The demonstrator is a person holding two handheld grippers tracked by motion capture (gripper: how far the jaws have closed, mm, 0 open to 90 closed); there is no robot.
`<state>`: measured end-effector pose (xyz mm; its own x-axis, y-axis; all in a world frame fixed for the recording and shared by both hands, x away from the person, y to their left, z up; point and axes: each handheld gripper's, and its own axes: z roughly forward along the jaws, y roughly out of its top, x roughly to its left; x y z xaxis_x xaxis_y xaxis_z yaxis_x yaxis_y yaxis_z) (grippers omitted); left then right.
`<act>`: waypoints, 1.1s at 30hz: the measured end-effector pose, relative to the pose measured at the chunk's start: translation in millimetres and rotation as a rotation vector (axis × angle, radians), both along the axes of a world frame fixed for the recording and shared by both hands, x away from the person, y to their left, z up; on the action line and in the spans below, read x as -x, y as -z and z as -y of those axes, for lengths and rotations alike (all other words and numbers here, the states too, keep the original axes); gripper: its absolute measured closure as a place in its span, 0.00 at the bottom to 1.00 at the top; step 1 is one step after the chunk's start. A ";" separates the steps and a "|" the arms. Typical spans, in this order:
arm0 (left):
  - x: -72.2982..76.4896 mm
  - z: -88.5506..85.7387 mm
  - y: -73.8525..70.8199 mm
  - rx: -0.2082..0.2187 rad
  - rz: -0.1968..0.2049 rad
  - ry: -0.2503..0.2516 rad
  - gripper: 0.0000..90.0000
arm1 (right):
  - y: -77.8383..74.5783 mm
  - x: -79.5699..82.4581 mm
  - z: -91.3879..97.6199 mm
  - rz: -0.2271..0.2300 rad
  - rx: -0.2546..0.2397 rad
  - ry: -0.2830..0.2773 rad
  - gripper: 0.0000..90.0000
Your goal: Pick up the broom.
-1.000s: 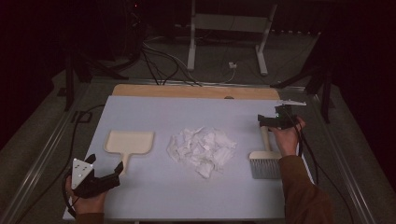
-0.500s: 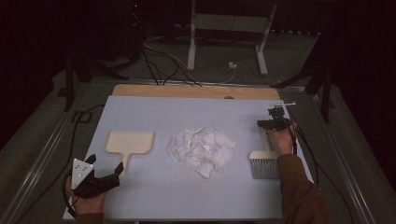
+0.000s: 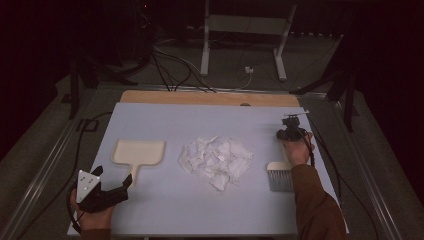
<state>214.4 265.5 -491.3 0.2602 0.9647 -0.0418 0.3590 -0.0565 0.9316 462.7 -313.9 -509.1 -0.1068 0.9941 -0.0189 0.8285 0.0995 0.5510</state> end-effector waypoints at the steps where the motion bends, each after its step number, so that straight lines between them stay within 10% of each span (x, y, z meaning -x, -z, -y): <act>1: 0.1 0.0 -0.2 0.000 0.000 0.001 0.02 | 0.0 0.1 -1.0 0.002 0.008 -0.001 0.76; 33: 0.0 0.5 0.0 -0.008 -0.005 -0.009 0.02 | -64.8 48.5 -3.2 0.274 -0.019 -0.061 0.76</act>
